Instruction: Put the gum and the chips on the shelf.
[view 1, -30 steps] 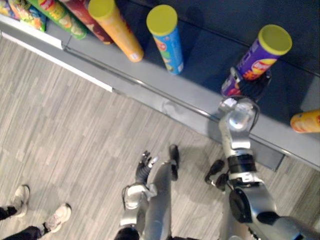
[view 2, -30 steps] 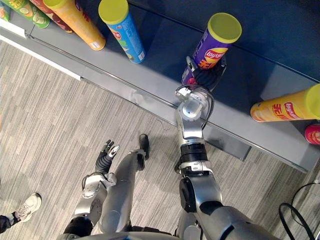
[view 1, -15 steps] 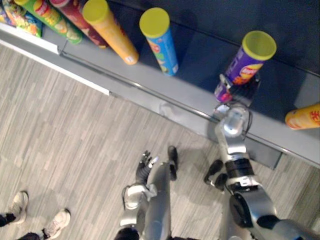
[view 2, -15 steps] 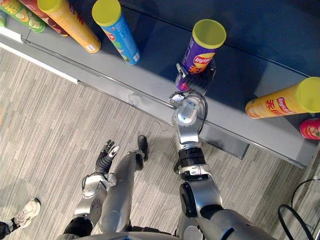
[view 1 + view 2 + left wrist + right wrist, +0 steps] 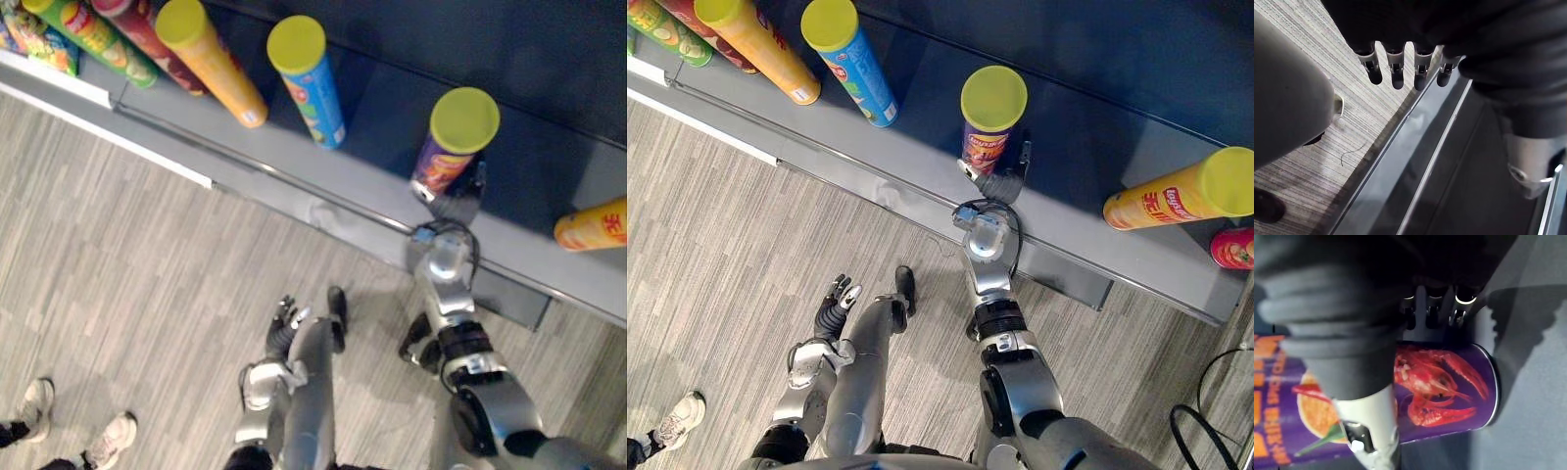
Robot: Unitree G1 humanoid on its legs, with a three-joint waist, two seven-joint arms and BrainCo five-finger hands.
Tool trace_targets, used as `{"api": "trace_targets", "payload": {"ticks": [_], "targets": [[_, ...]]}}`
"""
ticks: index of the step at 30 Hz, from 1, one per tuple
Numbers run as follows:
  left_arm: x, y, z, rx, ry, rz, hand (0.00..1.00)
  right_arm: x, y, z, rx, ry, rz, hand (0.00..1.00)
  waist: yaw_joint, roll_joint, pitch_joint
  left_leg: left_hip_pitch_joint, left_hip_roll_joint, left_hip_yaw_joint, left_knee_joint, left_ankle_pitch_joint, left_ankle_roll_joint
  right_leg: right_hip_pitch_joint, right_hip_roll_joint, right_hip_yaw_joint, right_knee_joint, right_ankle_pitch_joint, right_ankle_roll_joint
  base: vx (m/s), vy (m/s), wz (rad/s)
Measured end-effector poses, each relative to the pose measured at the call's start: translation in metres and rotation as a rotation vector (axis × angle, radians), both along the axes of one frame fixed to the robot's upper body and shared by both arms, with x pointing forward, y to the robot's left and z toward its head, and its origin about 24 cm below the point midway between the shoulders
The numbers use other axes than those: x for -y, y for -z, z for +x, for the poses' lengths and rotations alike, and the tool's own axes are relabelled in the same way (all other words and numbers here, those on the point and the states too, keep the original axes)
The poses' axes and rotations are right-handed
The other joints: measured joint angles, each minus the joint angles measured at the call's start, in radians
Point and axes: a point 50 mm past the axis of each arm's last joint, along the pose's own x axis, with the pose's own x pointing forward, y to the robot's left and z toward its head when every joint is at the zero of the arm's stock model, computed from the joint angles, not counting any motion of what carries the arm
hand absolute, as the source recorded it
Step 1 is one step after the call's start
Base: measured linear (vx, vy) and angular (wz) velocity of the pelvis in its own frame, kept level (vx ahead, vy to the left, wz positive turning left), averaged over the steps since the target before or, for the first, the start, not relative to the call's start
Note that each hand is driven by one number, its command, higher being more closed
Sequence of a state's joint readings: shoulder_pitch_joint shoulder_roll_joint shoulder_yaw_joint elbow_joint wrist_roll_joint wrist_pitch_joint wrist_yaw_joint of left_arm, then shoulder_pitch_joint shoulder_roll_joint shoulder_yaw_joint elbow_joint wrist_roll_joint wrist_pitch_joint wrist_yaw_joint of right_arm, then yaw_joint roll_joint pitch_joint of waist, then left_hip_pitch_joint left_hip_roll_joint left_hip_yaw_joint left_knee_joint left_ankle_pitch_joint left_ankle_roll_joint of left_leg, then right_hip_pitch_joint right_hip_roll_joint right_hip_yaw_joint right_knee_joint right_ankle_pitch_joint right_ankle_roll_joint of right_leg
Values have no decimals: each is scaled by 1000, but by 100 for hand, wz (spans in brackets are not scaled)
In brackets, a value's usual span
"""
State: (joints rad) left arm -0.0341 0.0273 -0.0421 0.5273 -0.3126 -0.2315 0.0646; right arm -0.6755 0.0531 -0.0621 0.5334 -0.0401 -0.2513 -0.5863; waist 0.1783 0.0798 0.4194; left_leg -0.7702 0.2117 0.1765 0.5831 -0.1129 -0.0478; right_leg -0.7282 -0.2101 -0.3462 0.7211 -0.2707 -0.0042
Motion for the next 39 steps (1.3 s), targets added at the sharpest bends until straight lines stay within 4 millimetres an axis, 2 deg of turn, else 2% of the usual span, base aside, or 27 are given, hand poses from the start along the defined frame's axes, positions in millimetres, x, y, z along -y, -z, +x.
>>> {"api": "trace_targets", "payload": {"ticks": [5, 11, 14, 20, 22, 26, 28, 30, 34, 36, 37, 39], "targets": [[0, 1, 0, -4, -1, 0, 0, -3, 11, 0, -42, -12, -14, 0, 2, -1, -25, 0, 10, 0, 13, -8, -3, 4, 7, 1, 0, 0, 0, 11, -36, -4], [0, 10, -5, -50, -8, 1, 0, -5, 37, -6, -131, -29, -38, 0, -7, -2, -33, 40, 11, 1, 14, -18, -3, 48, 8, 2, -7, 0, 0, 3, -9, -1], [-2, 17, -9, -86, -17, 2, 0, -10, 57, -10, -203, -70, -75, 0, -12, -6, -37, 79, 18, 3, 13, -25, -5, 90, 18, 2, -23, 0, 1, 0, -13, -4], [-8, 38, -23, -201, -45, 4, 0, -7, 103, -27, -368, -114, -110, 0, -22, -44, -66, 164, 28, 10, -13, -32, -15, 177, 40, 3, -70, 1, 5, 24, -17, -6], [-16, 47, -30, -253, -84, 1, 0, -3, 125, -40, -446, -125, -110, 0, -39, -59, -74, 224, 30, 22, -37, -34, -18, 235, 51, 9, -108, 5, 18, 63, -4, -10], [-25, 59, -39, -331, -128, 9, 0, 12, 163, -69, -589, -119, -99, 0, -45, -85, -99, 318, 34, 48, -101, -34, -25, 324, 76, 20, -197, 29, 32, 92, 14, -17], [-36, 71, -53, -429, -139, 74, 0, 21, 188, -94, -689, -130, -94, 0, -70, -105, -148, 366, 22, 57, -163, -21, -27, 370, 90, 26, -274, 59, 33, 147, 31, -11], [-40, 80, -65, -495, -139, 102, 0, 31, 202, -111, -746, -153, -136, 0, -100, -111, -177, 411, 4, 69, -221, 1, -24, 406, 96, 39, -341, 92, 41, 204, 73, -15], [-44, 90, -84, -589, -108, 152, 0, 51, 221, -141, -844, -228, -239, 0, -122, -113, -215, 513, -29, 90, -341, 30, -24, 482, 108, 85, -467, 157, 54, 166, 77, -34], [-47, 97, -99, -639, -123, 147, 0, 57, 235, -168, -918, -302, -253, 0, -148, -119, -250, 587, -50, 117, -430, 54, -23, 535, 111, 107, -539, 182, 66, 137, 47, -23], [-48, 98, -103, -653, -117, 156, 0, 57, 239, -175, -936, -325, -250, 0, -148, -119, -257, 607, -54, 122, -450, 58, -24, 549, 112, 112, -553, 187, 68, 115, 38, -24], [-50, 103, -118, -693, -124, 150, 0, 57, 255, -209, -1031, -397, -211, 0, -151, -121, -293, 667, -65, 149, -514, 72, -26, 585, 117, 132, -593, 199, 73, 101, 35, -26]]}}
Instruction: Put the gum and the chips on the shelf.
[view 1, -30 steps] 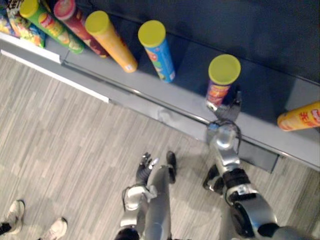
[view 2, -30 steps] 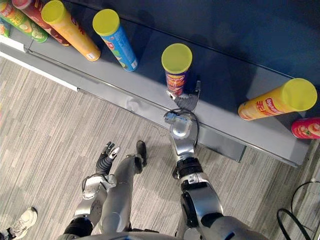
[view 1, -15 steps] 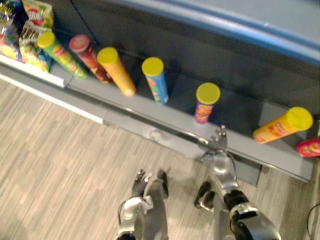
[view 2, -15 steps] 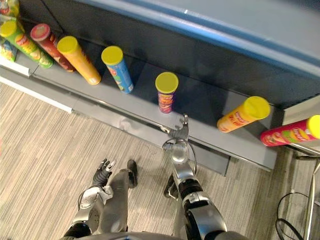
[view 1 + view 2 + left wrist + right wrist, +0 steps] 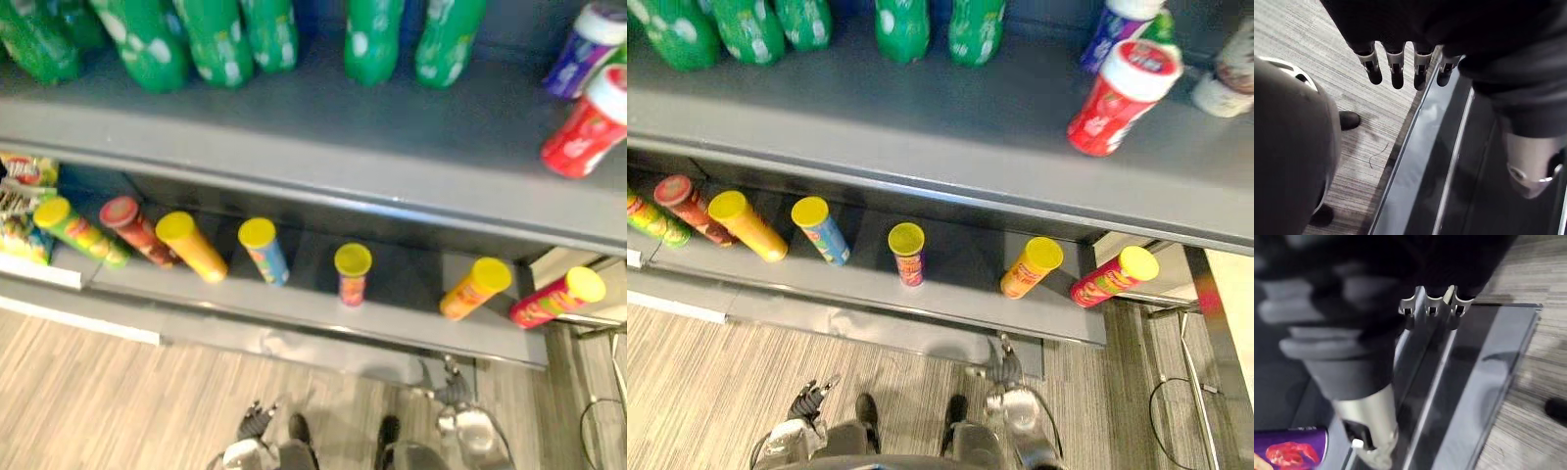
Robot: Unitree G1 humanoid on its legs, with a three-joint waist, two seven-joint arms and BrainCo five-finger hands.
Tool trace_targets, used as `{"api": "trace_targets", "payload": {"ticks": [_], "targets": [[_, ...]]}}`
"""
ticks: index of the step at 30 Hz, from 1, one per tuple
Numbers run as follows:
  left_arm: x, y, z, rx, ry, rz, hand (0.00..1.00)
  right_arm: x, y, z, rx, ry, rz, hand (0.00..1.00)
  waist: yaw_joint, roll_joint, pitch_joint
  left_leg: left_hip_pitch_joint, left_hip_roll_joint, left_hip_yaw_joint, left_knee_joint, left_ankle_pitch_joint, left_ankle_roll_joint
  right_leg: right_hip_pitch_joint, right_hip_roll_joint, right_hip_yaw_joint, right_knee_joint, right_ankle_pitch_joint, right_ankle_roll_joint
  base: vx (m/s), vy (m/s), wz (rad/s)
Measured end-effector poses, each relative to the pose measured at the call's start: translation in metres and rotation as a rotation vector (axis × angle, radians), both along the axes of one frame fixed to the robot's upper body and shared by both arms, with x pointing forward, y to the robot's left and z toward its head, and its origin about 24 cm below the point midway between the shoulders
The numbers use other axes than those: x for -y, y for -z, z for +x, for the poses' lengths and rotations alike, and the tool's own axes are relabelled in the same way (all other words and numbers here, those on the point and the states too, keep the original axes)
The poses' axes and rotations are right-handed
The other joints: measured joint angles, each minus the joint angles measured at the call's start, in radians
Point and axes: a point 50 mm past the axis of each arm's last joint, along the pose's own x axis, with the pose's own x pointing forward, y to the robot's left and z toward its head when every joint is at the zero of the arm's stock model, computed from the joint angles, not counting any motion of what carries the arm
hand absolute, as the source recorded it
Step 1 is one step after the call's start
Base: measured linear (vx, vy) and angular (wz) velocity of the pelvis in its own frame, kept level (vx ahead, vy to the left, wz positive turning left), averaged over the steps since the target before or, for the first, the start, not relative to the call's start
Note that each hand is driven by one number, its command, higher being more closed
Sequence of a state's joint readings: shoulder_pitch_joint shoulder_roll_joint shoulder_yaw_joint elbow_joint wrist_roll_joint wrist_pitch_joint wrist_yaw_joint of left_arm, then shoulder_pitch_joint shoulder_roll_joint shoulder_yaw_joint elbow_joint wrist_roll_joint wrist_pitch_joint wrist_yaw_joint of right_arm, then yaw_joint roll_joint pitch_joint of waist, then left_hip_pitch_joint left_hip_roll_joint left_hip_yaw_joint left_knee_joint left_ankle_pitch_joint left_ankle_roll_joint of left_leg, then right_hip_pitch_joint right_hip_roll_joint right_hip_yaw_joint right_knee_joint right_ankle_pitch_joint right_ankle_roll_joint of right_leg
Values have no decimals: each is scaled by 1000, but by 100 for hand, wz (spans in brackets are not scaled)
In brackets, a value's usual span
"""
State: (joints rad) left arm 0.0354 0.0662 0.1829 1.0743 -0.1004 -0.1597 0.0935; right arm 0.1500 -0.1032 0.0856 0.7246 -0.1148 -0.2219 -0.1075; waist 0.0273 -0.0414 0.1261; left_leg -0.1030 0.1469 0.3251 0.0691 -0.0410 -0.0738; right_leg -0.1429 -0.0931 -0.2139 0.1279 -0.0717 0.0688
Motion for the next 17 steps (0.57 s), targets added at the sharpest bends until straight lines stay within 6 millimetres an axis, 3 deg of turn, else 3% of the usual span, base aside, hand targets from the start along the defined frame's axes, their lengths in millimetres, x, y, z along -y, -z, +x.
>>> {"api": "trace_targets", "payload": {"ticks": [3, 5, 11, 13, 17], "targets": [[-3, 3, -13, -32, -25, -14, 0, 1, 17, -33, -127, 20, 62, 0, -11, -1, -25, 57, -15, 10, -55, 14, -1, 36, 2, 8, -25, 6, 3, 65, 33, -15], [-3, 5, -21, -49, -44, -25, 0, 6, 22, -39, -165, 71, 84, 0, -19, -3, -38, 80, -19, 23, -75, 19, 0, 50, 5, 23, -42, 15, 5, 19, 34, -18], [-4, 11, -36, -88, -156, -68, 0, 30, 42, -69, -316, 400, 170, 0, -20, 2, -67, 141, -41, 50, -161, 43, 4, 78, 1, 49, -96, 37, 16, -6, 35, -12], [-5, 12, -40, -95, -200, -94, 0, 35, 48, -91, -407, 500, 173, 0, -22, 8, -69, 148, -50, 57, -165, 41, 5, 85, -5, 59, -109, 44, 23, 22, 52, -10], [-2, 15, -47, -117, -250, -138, 0, 39, 52, -117, -473, 653, 207, 0, -23, 22, -78, 163, -59, 82, -168, 32, 8, 97, -9, 85, -130, 59, 28, 35, 33, -20]]}}
